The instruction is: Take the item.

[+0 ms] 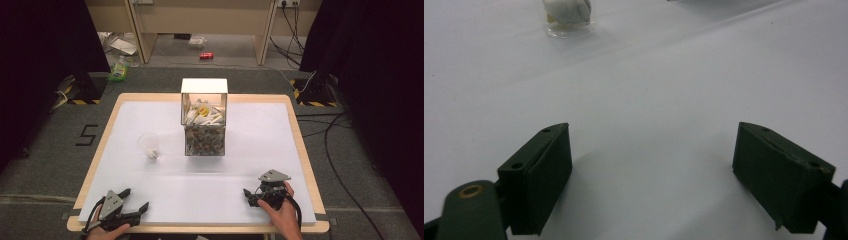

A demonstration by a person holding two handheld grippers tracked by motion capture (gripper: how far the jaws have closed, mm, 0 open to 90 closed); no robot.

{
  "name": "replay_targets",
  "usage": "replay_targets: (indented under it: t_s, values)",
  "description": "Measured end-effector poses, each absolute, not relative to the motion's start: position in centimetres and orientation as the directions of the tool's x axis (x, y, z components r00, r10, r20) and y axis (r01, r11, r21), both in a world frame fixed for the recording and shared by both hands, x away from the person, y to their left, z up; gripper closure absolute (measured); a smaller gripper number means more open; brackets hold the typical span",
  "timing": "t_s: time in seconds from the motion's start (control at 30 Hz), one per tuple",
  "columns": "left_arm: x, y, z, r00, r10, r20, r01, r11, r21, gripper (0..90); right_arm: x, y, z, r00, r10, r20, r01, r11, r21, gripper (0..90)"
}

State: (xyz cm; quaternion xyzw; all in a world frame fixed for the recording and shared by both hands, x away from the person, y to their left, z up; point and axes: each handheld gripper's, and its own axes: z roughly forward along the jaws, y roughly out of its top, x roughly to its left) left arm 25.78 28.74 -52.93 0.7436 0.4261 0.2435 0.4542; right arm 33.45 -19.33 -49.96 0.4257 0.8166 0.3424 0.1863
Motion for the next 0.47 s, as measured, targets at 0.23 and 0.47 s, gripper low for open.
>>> replay_targets:
  t_s: [0.23,0.47]
  values:
    - [25.77,28.84,-53.06,0.523,0.852,-0.028,0.404,-0.219,0.888,15.1,33.45,-19.33,-49.96,-0.568,0.823,-0.013,0.568,0.403,0.718,9.1]
    - [25.76,28.86,-53.07,0.524,0.851,-0.027,0.404,-0.220,0.888,15.1,33.45,-19.33,-49.96,-0.568,0.823,-0.013,0.568,0.403,0.718,9.2]
